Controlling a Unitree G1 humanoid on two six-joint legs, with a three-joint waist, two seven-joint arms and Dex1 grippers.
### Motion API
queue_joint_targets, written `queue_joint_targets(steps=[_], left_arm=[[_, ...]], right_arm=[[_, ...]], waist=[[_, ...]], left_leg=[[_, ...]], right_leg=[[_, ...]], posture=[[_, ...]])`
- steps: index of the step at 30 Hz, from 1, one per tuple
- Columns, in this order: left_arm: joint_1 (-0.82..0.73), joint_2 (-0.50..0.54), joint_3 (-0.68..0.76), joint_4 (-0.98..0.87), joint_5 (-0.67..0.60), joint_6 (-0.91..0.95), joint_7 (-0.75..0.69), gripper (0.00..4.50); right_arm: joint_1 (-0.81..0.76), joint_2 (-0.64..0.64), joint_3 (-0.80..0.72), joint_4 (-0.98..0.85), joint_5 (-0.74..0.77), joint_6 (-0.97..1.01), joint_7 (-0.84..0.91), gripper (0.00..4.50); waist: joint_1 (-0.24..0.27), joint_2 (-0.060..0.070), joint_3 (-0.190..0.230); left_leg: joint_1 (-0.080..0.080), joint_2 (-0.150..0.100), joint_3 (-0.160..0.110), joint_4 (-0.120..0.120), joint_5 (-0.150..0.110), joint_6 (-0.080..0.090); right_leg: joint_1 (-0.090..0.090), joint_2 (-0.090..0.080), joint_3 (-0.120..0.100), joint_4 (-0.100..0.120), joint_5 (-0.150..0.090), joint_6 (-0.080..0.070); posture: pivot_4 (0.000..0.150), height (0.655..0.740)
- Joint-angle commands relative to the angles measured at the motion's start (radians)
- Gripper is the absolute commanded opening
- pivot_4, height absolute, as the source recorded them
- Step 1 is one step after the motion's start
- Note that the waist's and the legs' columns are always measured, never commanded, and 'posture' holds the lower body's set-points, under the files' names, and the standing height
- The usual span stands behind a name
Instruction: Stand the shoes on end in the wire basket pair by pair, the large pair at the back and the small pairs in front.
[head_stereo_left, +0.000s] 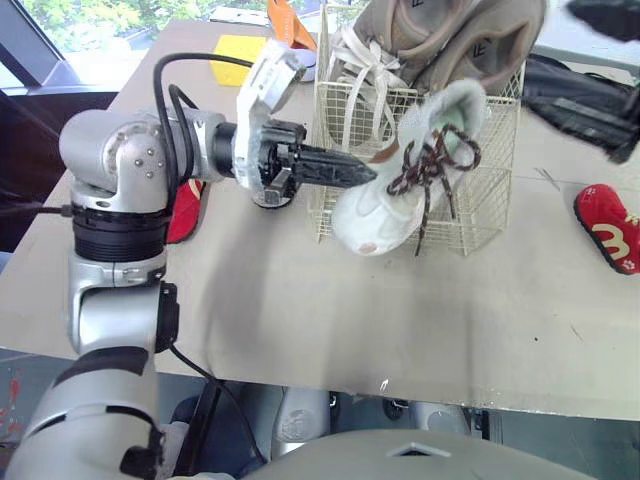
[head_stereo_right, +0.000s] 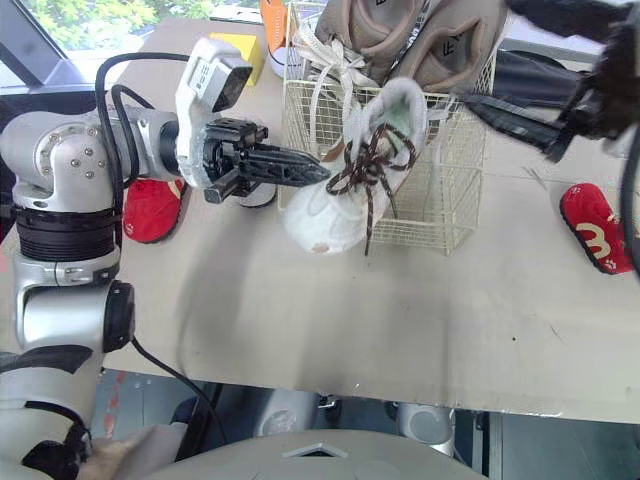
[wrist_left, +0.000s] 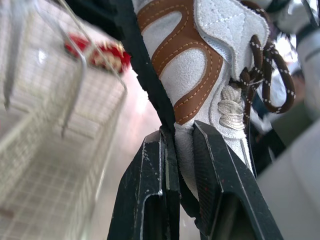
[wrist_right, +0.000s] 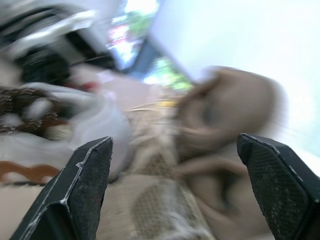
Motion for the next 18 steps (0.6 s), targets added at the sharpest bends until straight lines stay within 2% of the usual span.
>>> queue_joint_targets(steps=[1,5,8,10,14,18], left_arm=[[-0.013,-0.043,0.089,-0.029,-0.046,-0.005,0.095,0.22],[-0.037,-0.121,0.154,-0.003,-0.069,-0.020,0.208,0.22],[-0.048,-0.172,0.206,0.000,-0.098,-0.030,0.278,0.22],[-0.057,-0.200,0.243,-0.003,-0.130,-0.033,0.317,0.22],[-0.049,-0.220,0.278,-0.050,-0.178,-0.058,0.344,0.22],[-0.013,-0.199,0.226,-0.137,-0.154,-0.121,0.320,0.22]], right_arm=[[-0.135,0.058,0.059,-0.074,0.141,-0.058,-0.024,3.91],[-0.370,0.150,0.212,-0.162,0.276,-0.026,0.010,3.91],[-0.710,0.352,0.419,-0.223,0.302,0.162,0.043,3.91],[-0.858,0.470,0.506,-0.229,0.312,0.333,0.049,3.91],[-0.998,0.608,0.609,-0.207,0.197,0.597,-0.044,3.91],[-1.076,0.709,0.633,-0.197,0.127,0.792,-0.084,3.91]], waist=[[0.000,0.001,0.001],[0.001,0.001,0.001],[0.002,0.000,0.001],[0.001,0.000,0.000],[0.001,0.000,0.001],[0.005,0.000,0.001]], left_leg=[[0.000,0.000,0.000,0.000,0.000,0.000],[0.000,0.000,-0.001,0.001,0.000,0.000],[-0.006,0.000,-0.007,0.007,0.000,0.000],[-0.007,0.000,-0.009,0.009,0.000,0.000],[-0.006,-0.001,-0.010,0.010,0.000,0.000],[-0.006,-0.001,-0.010,0.009,0.000,0.000]], right_leg=[[0.000,0.000,0.000,0.000,0.000,0.000],[0.000,0.001,-0.001,0.001,0.000,0.000],[0.000,0.001,-0.006,0.000,0.000,0.000],[0.001,0.002,-0.007,-0.001,0.001,0.000],[0.002,0.003,-0.007,0.003,0.001,0.000],[0.002,0.006,-0.009,0.004,0.001,0.000]], posture=[[0.150,0.7400],[0.150,0.7400],[0.150,0.7400],[0.150,0.7400],[0.150,0.7400],[0.150,0.7400]])
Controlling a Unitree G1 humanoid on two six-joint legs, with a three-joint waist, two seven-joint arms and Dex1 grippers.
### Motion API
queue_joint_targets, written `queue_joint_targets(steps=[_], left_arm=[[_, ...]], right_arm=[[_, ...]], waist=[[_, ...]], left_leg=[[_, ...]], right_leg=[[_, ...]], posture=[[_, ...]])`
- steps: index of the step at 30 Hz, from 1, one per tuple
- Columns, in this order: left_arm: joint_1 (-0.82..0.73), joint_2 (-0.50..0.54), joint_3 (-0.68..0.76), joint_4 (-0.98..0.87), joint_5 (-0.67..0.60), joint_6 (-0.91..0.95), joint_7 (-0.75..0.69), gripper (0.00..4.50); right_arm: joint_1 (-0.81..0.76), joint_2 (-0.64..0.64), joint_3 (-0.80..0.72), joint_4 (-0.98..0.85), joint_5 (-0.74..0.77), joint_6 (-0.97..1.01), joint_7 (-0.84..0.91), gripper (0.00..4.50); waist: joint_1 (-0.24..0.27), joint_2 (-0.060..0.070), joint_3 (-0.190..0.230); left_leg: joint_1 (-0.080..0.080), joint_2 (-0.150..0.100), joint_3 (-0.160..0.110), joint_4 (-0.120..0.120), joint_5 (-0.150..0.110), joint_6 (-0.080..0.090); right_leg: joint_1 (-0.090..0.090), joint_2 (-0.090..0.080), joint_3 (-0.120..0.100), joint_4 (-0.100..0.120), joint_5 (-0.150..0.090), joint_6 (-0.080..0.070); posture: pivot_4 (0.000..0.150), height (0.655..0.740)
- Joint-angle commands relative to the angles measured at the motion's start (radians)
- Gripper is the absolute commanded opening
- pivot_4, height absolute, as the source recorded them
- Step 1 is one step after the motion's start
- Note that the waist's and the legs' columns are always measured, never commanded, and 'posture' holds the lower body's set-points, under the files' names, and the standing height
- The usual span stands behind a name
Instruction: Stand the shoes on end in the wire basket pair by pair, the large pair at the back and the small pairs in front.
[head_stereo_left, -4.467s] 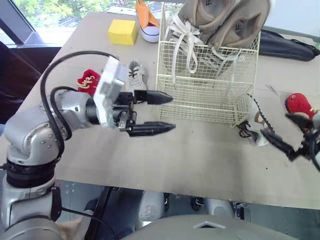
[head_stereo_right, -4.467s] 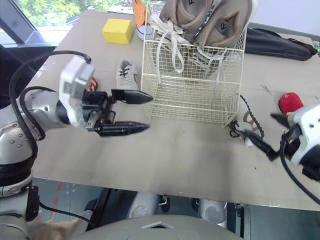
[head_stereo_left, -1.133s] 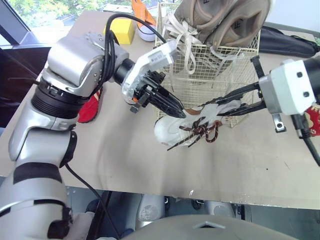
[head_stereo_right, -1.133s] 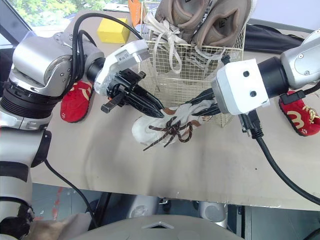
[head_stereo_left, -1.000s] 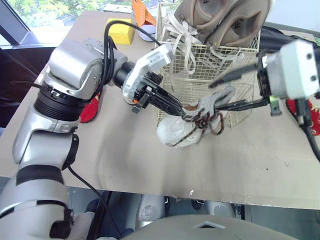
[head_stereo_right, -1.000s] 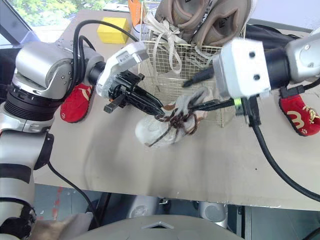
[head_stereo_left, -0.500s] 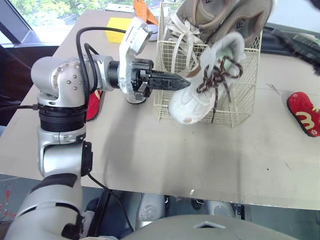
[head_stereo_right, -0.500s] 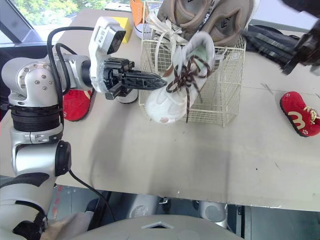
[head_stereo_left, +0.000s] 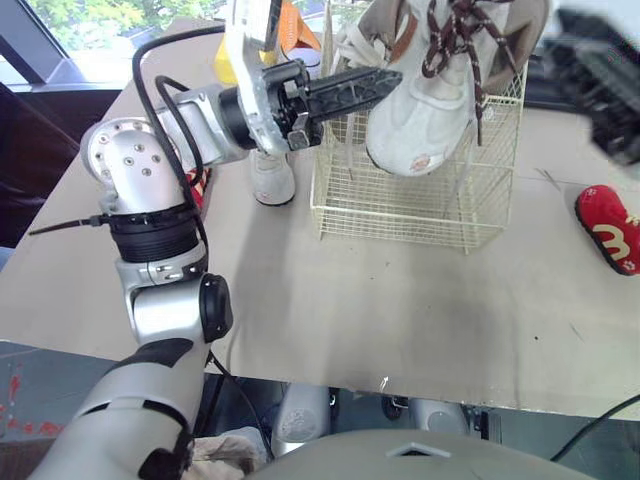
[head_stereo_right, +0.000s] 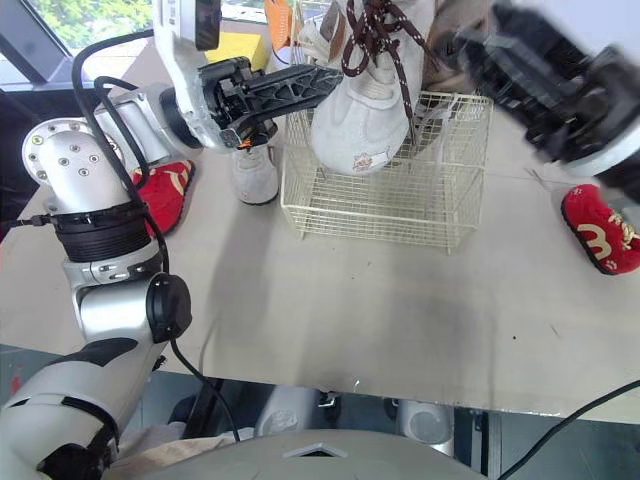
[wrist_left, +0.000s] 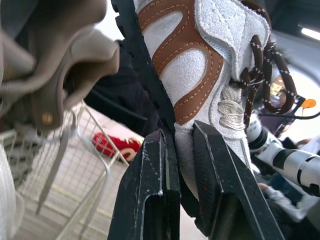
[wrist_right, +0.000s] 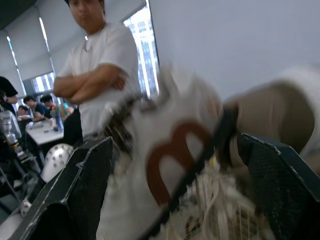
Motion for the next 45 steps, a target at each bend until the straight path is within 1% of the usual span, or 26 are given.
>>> queue_joint_targets(steps=[1,3,6,7,8,9,11,12,14,15,19,20,22,23,26,29,31,33,34,36,39,41,43,45], left_arm=[[0.016,0.014,-0.031,-0.110,-0.006,-0.084,-0.025,0.22],[0.031,0.022,-0.072,-0.141,0.026,-0.139,-0.051,0.22],[0.052,0.032,-0.123,-0.163,0.065,-0.200,-0.076,0.22],[0.054,0.033,-0.133,-0.164,0.070,-0.213,-0.082,0.21],[0.055,0.034,-0.137,-0.165,0.069,-0.221,-0.087,0.21],[0.056,0.037,-0.140,-0.164,0.069,-0.225,-0.090,0.21],[0.059,0.042,-0.145,-0.162,0.074,-0.235,-0.097,0.21],[0.062,0.046,-0.149,-0.162,0.080,-0.242,-0.099,0.20],[0.074,0.056,-0.159,-0.169,0.089,-0.257,-0.107,0.20],[0.080,0.058,-0.162,-0.172,0.089,-0.264,-0.109,0.20],[0.112,0.060,-0.175,-0.189,0.126,-0.318,-0.091,0.20],[0.117,0.068,-0.168,-0.180,0.116,-0.300,-0.081,0.20],[0.137,0.094,-0.150,-0.180,0.092,-0.260,-0.075,1.21],[0.145,0.099,-0.142,-0.184,0.085,-0.251,-0.064,1.54],[0.185,0.114,-0.101,-0.210,0.060,-0.215,0.001,2.85],[0.251,0.148,-0.062,-0.262,0.024,-0.191,0.035,3.98],[0.314,0.173,-0.040,-0.320,0.018,-0.204,0.049,3.98],[0.401,0.171,-0.001,-0.394,0.028,-0.270,0.059,3.98],[0.439,0.143,0.027,-0.414,-0.012,-0.304,0.041,3.98],[0.533,0.171,0.054,-0.464,-0.056,-0.290,0.012,3.98],[0.620,0.188,0.085,-0.502,-0.100,-0.321,-0.014,3.98],[0.659,0.191,0.085,-0.515,-0.095,-0.349,-0.017,3.98],[0.678,0.192,0.075,-0.524,-0.081,-0.386,-0.027,3.98],[0.691,0.193,0.077,-0.525,-0.096,-0.402,-0.025,3.98]], right_arm=[[-0.086,0.063,-0.003,0.008,-0.067,0.169,-0.037,3.91],[-0.122,0.122,0.005,0.012,-0.089,0.236,-0.035,3.91],[-0.164,0.210,-0.007,0.014,-0.075,0.327,-0.033,3.91],[-0.175,0.234,-0.013,0.017,-0.072,0.356,-0.031,3.31],[-0.185,0.251,-0.018,0.019,-0.078,0.380,-0.027,3.01],[-0.192,0.265,-0.022,0.022,-0.089,0.399,-0.025,2.62],[-0.199,0.288,-0.037,0.028,-0.099,0.439,-0.022,1.50],[-0.199,0.297,-0.046,0.028,-0.107,0.454,-0.019,1.06],[-0.196,0.316,-0.067,0.025,-0.120,0.478,-0.016,0.28],[-0.194,0.324,-0.079,0.023,-0.123,0.491,-0.013,0.01],[-0.182,0.357,-0.116,0.015,-0.160,0.525,-0.003,0.00],[-0.181,0.369,-0.128,0.017,-0.174,0.523,-0.001,0.00],[-0.181,0.394,-0.151,0.023,-0.202,0.521,0.004,0.00],[-0.182,0.403,-0.161,0.025,-0.212,0.523,0.007,0.00],[-0.180,0.423,-0.196,0.036,-0.218,0.528,0.013,0.00],[-0.178,0.437,-0.232,0.051,-0.228,0.533,0.026,0.00],[-0.173,0.431,-0.258,0.061,-0.266,0.528,0.059,0.00],[-0.182,0.429,-0.291,0.081,-0.319,0.500,0.105,0.00],[-0.189,0.427,-0.304,0.092,-0.346,0.488,0.129,0.00],[-0.201,0.410,-0.310,0.117,-0.450,0.432,0.232,0.00],[-0.244,0.385,-0.259,0.189,-0.640,0.335,0.374,0.00],[-0.288,0.385,-0.202,0.256,-0.768,0.261,0.464,0.00],[-0.324,0.398,-0.163,0.319,-0.854,0.212,0.532,0.00],[-0.350,0.409,-0.130,0.385,-0.930,0.152,0.609,0.00]], waist=[[0.001,0.000,0.000],[0.002,0.000,0.000],[0.002,0.000,0.000],[0.003,0.000,0.000],[0.003,0.000,0.000],[0.001,0.000,0.000],[0.002,0.000,0.000],[0.002,0.000,0.000],[0.002,0.000,0.000],[0.002,0.000,0.000],[0.001,0.000,0.000],[0.001,0.000,0.000],[-0.001,0.000,0.000],[-0.002,0.001,0.000],[-0.002,0.001,0.000],[-0.003,0.001,0.000],[-0.003,0.001,0.000],[-0.003,0.001,0.000],[-0.003,0.001,-0.001],[-0.003,0.001,-0.001],[-0.003,0.001,0.000],[-0.003,0.002,-0.001],[-0.004,0.002,-0.001],[-0.003,0.002,-0.001]], left_leg=[[0.000,0.000,0.000,0.000,0.000,0.000],[0.000,0.000,0.000,0.000,0.000,0.000],[0.000,0.000,0.001,0.000,0.000,0.000],[0.000,0.000,0.001,0.000,0.000,0.000],[0.000,0.000,0.001,0.000,0.000,0.000],[0.000,0.000,0.001,0.000,0.000,0.000],[-0.001,0.000,0.001,0.000,0.000,0.000],[-0.001,0.000,0.001,0.000,0.000,0.000],[-0.001,0.000,0.001,0.000,0.000,0.000],[0.000,0.000,0.001,0.000,0.000,0.000],[0.000,0.000,0.001,-0.001,0.000,0.000],[0.000,0.000,0.001,-0.001,0.000,0.000],[-0.001,0.000,0.001,-0.001,0.000,0.000],[0.000,0.000,0.002,-0.001,0.000,0.000],[0.000,0.000,0.002,-0.001,0.000,0.000],[0.000,0.000,0.002,-0.001,0.000,0.000],[0.000,0.000,0.002,-0.001,0.000,0.000],[0.000,0.000,0.002,-0.001,0.000,0.000],[0.000,0.000,0.002,-0.001,0.000,0.000],[0.000,0.000,0.003,-0.001,0.000,0.000],[0.000,0.000,0.003,-0.001,0.000,0.000],[0.001,0.000,0.003,-0.001,0.000,0.000],[0.002,0.000,0.004,-0.001,0.000,0.000],[0.002,0.000,0.005,-0.001,0.000,0.000]], right_leg=[[0.000,0.001,0.000,0.000,0.000,0.000],[0.000,0.002,-0.001,-0.001,0.000,0.000],[0.000,0.003,-0.002,-0.001,0.000,0.000],[0.000,0.003,-0.002,-0.001,0.000,0.000],[0.000,0.003,-0.002,-0.001,0.000,0.000],[0.000,0.004,-0.002,-0.001,0.000,0.000],[0.000,0.004,-0.002,-0.001,0.000,0.000],[0.000,0.004,-0.002,-0.001,0.000,0.000],[0.000,0.004,-0.001,-0.001,0.000,0.000],[-0.001,0.004,-0.001,-0.001,0.000,0.000],[-0.001,0.004,-0.001,-0.001,0.000,0.000],[-0.001,0.004,-0.001,-0.001,0.000,0.000],[-0.002,0.004,-0.001,0.000,0.000,0.000],[-0.002,0.005,0.000,0.000,0.000,0.000],[-0.002,0.005,0.000,0.000,0.000,0.000],[-0.002,0.004,0.001,0.001,0.000,0.000],[-0.003,0.004,0.000,0.001,0.000,0.000],[-0.003,0.004,0.000,0.001,0.000,0.000],[-0.003,0.004,0.001,0.001,0.000,0.000],[-0.003,0.004,0.001,0.001,0.000,0.000],[-0.003,0.004,0.001,0.001,0.000,0.000],[-0.003,0.005,0.001,0.001,0.000,0.000],[-0.002,0.005,0.003,0.001,0.000,0.000],[-0.002,0.005,0.003,0.002,0.000,0.000]], posture=[[0.150,0.7400],[0.150,0.7400],[0.150,0.7400],[0.150,0.7400],[0.150,0.7400],[0.150,0.7400],[0.150,0.7400],[0.150,0.7400],[0.150,0.7400],[0.150,0.7400],[0.150,0.7400],[0.150,0.7400],[0.150,0.7400],[0.150,0.7400],[0.150,0.7400],[0.150,0.7400],[0.150,0.7400],[0.150,0.7400],[0.150,0.7400],[0.150,0.7400],[0.150,0.7400],[0.150,0.7400],[0.150,0.7400],[0.150,0.7400]])
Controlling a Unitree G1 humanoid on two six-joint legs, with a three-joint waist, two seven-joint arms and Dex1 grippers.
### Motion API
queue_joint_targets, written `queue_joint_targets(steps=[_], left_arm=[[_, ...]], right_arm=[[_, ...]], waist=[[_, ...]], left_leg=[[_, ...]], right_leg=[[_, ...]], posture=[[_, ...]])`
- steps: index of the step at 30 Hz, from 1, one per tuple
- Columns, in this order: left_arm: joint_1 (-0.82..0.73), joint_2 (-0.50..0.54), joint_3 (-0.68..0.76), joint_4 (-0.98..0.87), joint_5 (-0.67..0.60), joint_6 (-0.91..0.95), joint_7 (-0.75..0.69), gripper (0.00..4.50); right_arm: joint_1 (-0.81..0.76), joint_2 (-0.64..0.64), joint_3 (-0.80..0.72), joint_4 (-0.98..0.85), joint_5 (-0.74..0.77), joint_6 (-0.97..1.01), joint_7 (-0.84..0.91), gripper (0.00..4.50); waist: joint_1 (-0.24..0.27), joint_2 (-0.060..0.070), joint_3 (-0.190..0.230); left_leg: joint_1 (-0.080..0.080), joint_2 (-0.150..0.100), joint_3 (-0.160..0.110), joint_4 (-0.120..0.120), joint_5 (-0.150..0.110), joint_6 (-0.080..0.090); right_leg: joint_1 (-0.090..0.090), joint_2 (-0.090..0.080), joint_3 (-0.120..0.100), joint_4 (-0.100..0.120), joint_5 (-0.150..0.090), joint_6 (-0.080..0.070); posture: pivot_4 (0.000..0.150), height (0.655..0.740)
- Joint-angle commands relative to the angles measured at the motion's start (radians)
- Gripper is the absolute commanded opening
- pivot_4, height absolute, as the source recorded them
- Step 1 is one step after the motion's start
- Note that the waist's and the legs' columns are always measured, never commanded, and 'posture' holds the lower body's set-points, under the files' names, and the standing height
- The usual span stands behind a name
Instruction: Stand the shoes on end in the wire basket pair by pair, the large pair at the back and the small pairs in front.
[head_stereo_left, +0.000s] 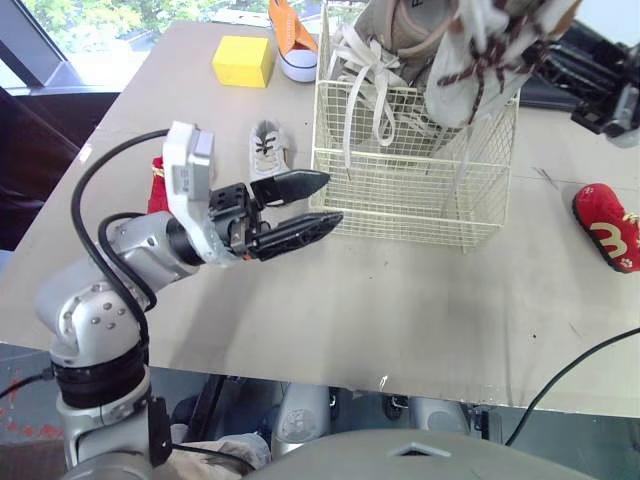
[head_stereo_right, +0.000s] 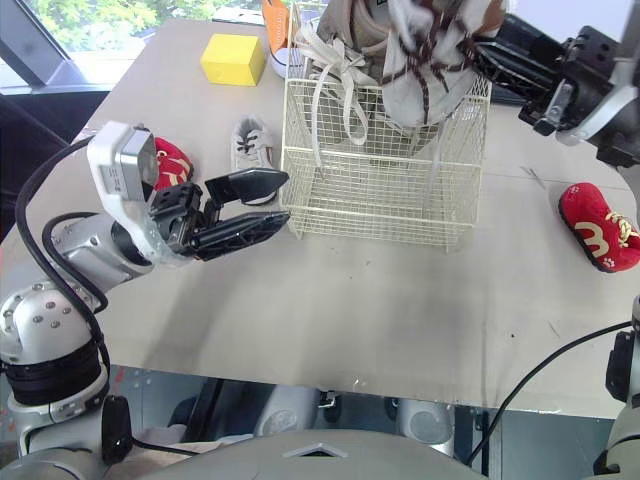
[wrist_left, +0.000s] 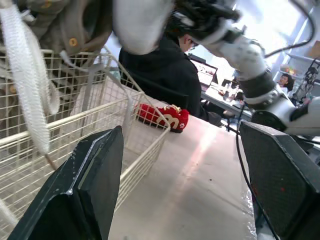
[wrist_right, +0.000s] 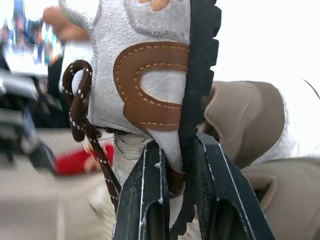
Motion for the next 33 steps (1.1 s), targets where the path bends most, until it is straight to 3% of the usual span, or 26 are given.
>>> queue_joint_targets(steps=[1,10,21,22,23,24,25,28,30,31,33], left_arm=[[0.010,0.008,0.018,-0.035,-0.029,-0.054,-0.005,3.98],[0.041,0.024,0.012,-0.052,-0.026,-0.110,0.020,3.98],[0.121,0.096,0.047,-0.064,-0.014,-0.143,0.016,3.98],[0.132,0.107,0.049,-0.066,-0.009,-0.148,0.008,4.10],[0.140,0.115,0.051,-0.067,-0.005,-0.153,0.002,4.10],[0.147,0.120,0.054,-0.068,-0.005,-0.156,0.000,4.10],[0.155,0.125,0.056,-0.070,-0.003,-0.158,-0.001,4.10],[0.178,0.133,0.062,-0.075,-0.003,-0.168,0.002,4.10],[0.189,0.132,0.068,-0.079,-0.007,-0.176,0.012,4.10],[0.195,0.131,0.071,-0.080,-0.009,-0.179,0.017,4.10],[0.204,0.132,0.071,-0.080,-0.008,-0.185,0.019,4.10]], right_arm=[[-0.054,0.015,0.032,0.096,-0.128,-0.117,0.132,0.00],[-0.136,0.064,0.073,0.404,-0.322,-0.289,0.321,0.00],[-0.116,0.115,0.130,0.678,-0.470,-0.414,0.481,0.00],[-0.122,0.118,0.132,0.700,-0.481,-0.432,0.490,0.94],[-0.127,0.121,0.132,0.718,-0.487,-0.444,0.499,1.23],[-0.129,0.123,0.131,0.728,-0.488,-0.446,0.507,1.23],[-0.131,0.125,0.131,0.737,-0.492,-0.457,0.514,2.06],[-0.133,0.126,0.120,0.744,-0.503,-0.489,0.513,3.12],[-0.135,0.120,0.107,0.734,-0.511,-0.509,0.498,4.12],[-0.133,0.112,0.104,0.722,-0.515,-0.510,0.497,4.47],[-0.125,0.097,0.095,0.691,-0.521,-0.513,0.489,4.47]], waist=[[0.001,0.000,0.000],[0.000,0.000,0.000],[-0.002,0.002,0.000],[-0.002,0.002,0.000],[-0.002,0.002,0.000],[-0.001,0.002,0.000],[0.000,0.002,0.000],[-0.002,0.003,0.001],[-0.003,0.004,0.001],[-0.003,0.004,0.001],[-0.002,0.005,0.002]], left_leg=[[0.000,0.000,0.000,0.000,0.000,0.000],[-0.001,0.000,0.001,0.000,0.000,0.000],[0.000,0.000,0.002,0.000,0.000,0.000],[0.002,0.000,0.002,-0.001,0.000,0.000],[0.002,0.001,0.002,-0.001,0.000,0.000],[0.003,0.001,0.002,-0.001,0.000,0.000],[0.005,0.000,0.002,-0.001,0.000,0.000],[0.014,0.001,0.001,-0.002,-0.001,-0.001],[0.014,0.001,0.001,-0.002,-0.001,-0.001],[0.014,0.001,0.001,-0.002,-0.001,-0.001],[0.014,0.001,0.001,-0.002,-0.001,-0.001]], right_leg=[[0.000,0.000,0.000,0.000,0.000,0.000],[0.000,0.000,0.000,-0.001,0.000,0.000],[0.000,0.000,0.001,-0.001,0.000,0.000],[0.001,0.000,0.001,-0.001,0.000,0.000],[0.002,0.001,0.001,-0.001,0.000,0.000],[0.003,0.000,0.001,-0.001,0.000,0.000],[0.005,0.000,0.001,-0.002,0.000,0.000],[0.014,0.000,0.001,-0.004,-0.002,-0.004],[0.014,-0.001,0.003,-0.004,-0.002,-0.005],[0.014,-0.002,0.004,-0.004,-0.002,-0.005],[0.014,-0.003,0.005,-0.004,-0.002,-0.005]], posture=[[0.150,0.7400],[0.150,0.7400],[0.150,0.7400],[0.150,0.7400],[0.150,0.7400],[0.150,0.7400],[0.150,0.7400],[0.150,0.7400],[0.150,0.7400],[0.150,0.7400],[0.150,0.7400]])
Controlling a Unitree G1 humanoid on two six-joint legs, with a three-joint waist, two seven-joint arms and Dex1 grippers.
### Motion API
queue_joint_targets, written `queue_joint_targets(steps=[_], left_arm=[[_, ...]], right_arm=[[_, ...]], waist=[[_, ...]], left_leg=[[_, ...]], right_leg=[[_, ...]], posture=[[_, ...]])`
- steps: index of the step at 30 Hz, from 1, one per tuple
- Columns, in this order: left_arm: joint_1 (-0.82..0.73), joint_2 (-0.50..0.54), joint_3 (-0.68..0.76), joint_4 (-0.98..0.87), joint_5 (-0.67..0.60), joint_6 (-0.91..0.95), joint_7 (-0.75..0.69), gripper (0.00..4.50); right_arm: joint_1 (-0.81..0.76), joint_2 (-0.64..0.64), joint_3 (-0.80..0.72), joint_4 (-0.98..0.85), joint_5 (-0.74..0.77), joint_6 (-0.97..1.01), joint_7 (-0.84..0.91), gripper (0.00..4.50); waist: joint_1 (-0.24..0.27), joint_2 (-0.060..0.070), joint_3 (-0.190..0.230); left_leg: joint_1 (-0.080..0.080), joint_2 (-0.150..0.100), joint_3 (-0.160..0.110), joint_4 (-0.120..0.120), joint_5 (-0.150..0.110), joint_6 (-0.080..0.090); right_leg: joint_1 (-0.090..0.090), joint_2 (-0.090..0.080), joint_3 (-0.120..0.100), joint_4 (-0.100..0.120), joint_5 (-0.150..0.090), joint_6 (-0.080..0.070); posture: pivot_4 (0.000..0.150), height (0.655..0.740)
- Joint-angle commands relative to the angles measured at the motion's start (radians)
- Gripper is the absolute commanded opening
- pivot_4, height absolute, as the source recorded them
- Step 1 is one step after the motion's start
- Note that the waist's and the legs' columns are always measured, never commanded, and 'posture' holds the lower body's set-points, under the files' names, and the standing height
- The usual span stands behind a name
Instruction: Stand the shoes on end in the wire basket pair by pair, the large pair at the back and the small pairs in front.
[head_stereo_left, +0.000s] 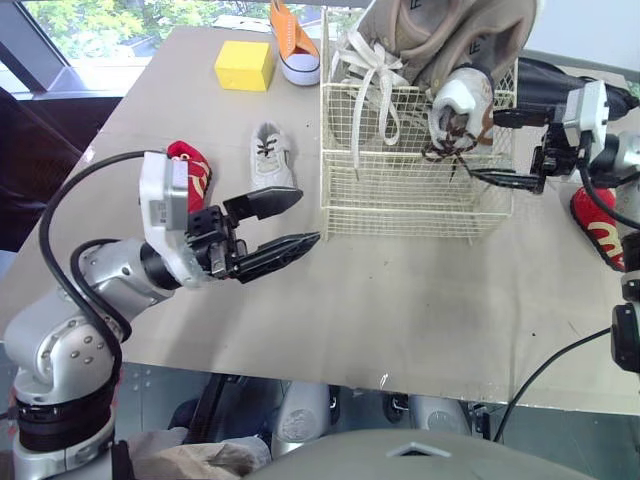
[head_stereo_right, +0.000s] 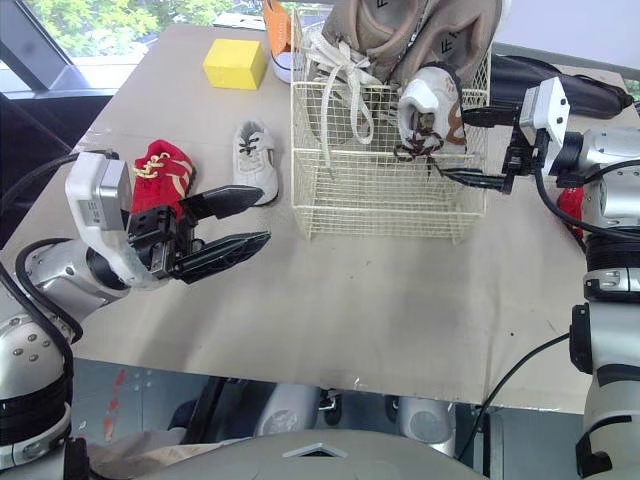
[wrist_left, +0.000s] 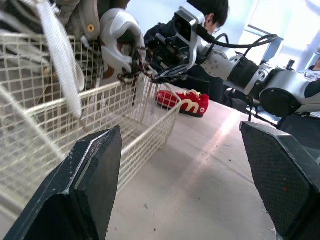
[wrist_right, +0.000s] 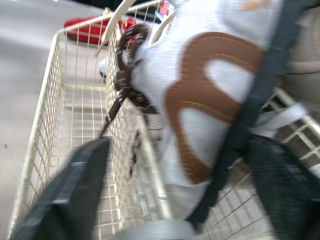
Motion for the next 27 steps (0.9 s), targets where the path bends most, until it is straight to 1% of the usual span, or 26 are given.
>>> queue_joint_targets(steps=[1,6,11,14,16,20,24,27], left_arm=[[0.013,0.011,0.031,-0.041,-0.010,-0.031,0.003,4.10],[0.012,0.012,0.027,-0.037,-0.011,-0.036,0.016,4.10],[0.021,0.004,0.023,-0.032,0.000,-0.053,0.027,4.10],[0.032,-0.001,0.019,-0.034,0.007,-0.063,0.032,4.10],[0.036,-0.002,0.018,-0.031,0.008,-0.071,0.030,4.10],[0.033,-0.010,0.004,-0.030,0.015,-0.080,0.036,4.10],[0.022,-0.022,-0.014,-0.014,0.027,-0.093,0.034,4.10],[0.004,-0.035,-0.030,0.001,0.037,-0.104,0.033,4.10]], right_arm=[[0.018,-0.043,-0.046,-0.053,-0.009,-0.004,-0.024,4.47],[0.077,-0.083,-0.080,-0.172,-0.014,0.024,-0.106,4.47],[0.144,-0.147,-0.112,-0.206,-0.074,0.006,-0.196,4.47],[0.182,-0.169,-0.151,-0.255,-0.067,0.058,-0.256,4.47],[0.218,-0.189,-0.181,-0.314,-0.063,0.134,-0.310,4.47],[0.276,-0.216,-0.237,-0.402,0.003,0.238,-0.313,4.47],[0.318,-0.208,-0.341,-0.509,0.097,0.367,-0.387,4.47],[0.374,-0.220,-0.387,-0.609,0.195,0.509,-0.386,4.47]], waist=[[0.001,0.001,0.000],[0.002,0.002,0.001],[-0.001,0.004,0.003],[-0.002,0.004,0.003],[-0.002,0.005,0.003],[0.002,0.005,0.003],[0.002,0.005,0.003],[0.002,0.005,0.003]], left_leg=[[0.000,0.000,0.000,0.000,0.000,0.000],[-0.001,0.000,0.000,-0.002,0.000,0.000],[-0.001,0.000,0.000,-0.002,0.000,0.000],[-0.001,0.000,0.001,-0.003,0.000,0.000],[-0.001,0.000,0.001,-0.003,0.000,0.000],[-0.001,0.000,0.001,-0.003,0.000,0.000],[-0.001,0.000,0.001,-0.004,0.000,0.000],[-0.001,0.000,0.002,-0.006,0.000,0.000]], right_leg=[[0.000,-0.001,0.000,0.000,0.000,0.000],[0.000,-0.002,-0.001,-0.001,0.000,0.001],[-0.001,-0.002,0.000,-0.001,0.000,0.001],[-0.001,-0.002,0.000,-0.001,0.000,0.000],[-0.001,-0.002,0.000,-0.001,0.000,0.001],[-0.001,-0.004,0.000,-0.002,0.000,0.000],[-0.002,-0.004,0.000,-0.002,0.000,0.000],[-0.003,-0.004,0.000,-0.002,0.001,0.002]], posture=[[0.150,0.7400],[0.150,0.7400],[0.150,0.7400],[0.150,0.7400],[0.150,0.7400],[0.150,0.7400],[0.150,0.7400],[0.150,0.7400]])
